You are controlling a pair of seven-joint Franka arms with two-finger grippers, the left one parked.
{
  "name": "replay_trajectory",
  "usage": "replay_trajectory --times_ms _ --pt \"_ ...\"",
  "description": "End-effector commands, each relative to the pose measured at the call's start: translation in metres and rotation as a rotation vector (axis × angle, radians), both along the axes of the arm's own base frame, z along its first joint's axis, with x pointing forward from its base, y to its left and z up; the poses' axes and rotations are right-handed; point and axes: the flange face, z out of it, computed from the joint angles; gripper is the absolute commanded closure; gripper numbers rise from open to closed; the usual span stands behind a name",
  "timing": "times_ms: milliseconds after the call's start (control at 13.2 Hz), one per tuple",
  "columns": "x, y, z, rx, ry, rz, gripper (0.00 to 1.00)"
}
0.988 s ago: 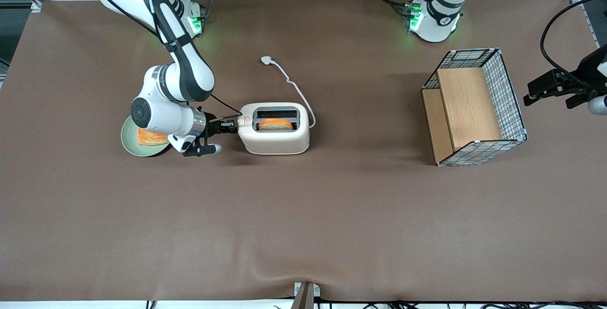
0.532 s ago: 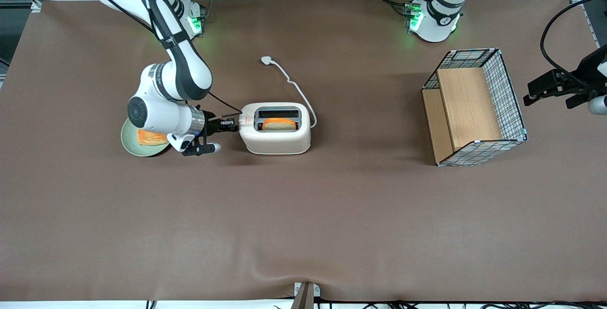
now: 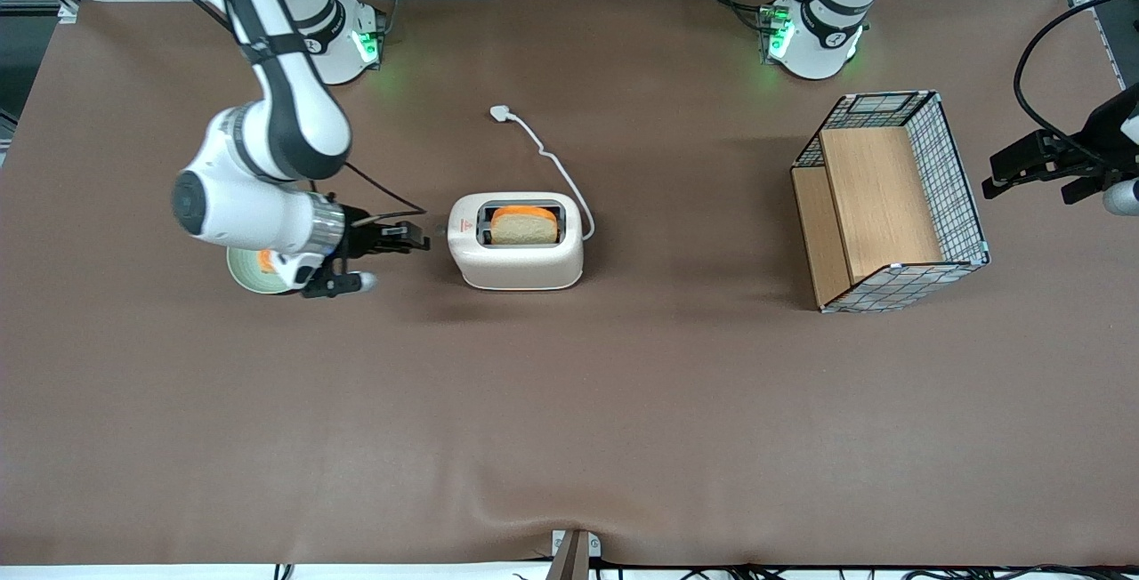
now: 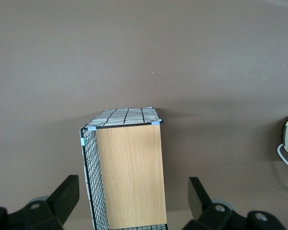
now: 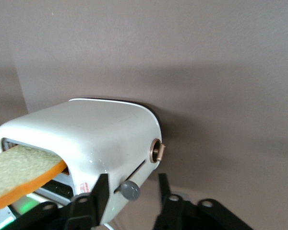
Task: Press toaster button with right arm
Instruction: 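Lift the right gripper off the lever and withdraw it from the toaster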
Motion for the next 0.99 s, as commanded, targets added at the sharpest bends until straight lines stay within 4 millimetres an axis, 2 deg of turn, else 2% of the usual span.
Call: replay_trajectory --times_ms 0,152,380,608,912 --pt "0.014 -0.026 0.039 -0.055 0.002 0.033 0.00" --pt "0.021 -0.052 0.064 -0.110 0.003 0.045 0.00" --pt "0.024 -0.108 0.102 -0.208 -0.048 0.027 0.00" --pt "0.014 -0.144 0.146 -0.318 -0.127 0.048 0.00" --pt "0.000 -0.209 0.206 -0.375 -0.181 -0.018 0.00"
